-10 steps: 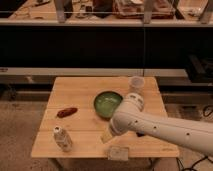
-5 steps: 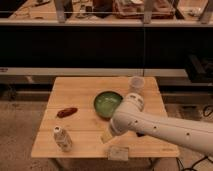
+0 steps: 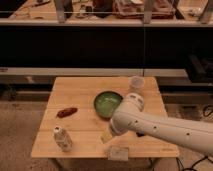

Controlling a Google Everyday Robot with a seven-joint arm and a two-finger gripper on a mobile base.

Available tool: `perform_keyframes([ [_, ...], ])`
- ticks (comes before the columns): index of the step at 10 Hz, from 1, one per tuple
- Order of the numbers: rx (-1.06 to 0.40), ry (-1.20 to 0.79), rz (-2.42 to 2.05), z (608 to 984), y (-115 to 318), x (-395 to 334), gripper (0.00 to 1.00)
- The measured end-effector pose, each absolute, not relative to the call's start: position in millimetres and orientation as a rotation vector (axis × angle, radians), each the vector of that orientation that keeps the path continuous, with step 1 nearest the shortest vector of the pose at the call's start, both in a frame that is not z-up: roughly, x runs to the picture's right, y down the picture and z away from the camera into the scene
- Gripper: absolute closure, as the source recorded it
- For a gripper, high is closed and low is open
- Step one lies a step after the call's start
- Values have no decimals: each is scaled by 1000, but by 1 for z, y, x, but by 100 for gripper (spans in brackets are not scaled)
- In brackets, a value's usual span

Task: Place the pepper in the ceramic cup

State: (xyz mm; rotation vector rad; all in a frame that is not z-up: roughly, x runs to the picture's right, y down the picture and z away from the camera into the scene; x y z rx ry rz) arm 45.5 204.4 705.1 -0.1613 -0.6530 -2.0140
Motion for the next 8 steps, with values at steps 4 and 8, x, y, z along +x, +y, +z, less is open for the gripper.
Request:
perform_keyframes([
  [4, -129, -629, -2024, 707, 197, 42, 20],
  [8, 259, -442, -2224, 712, 142, -20, 20],
])
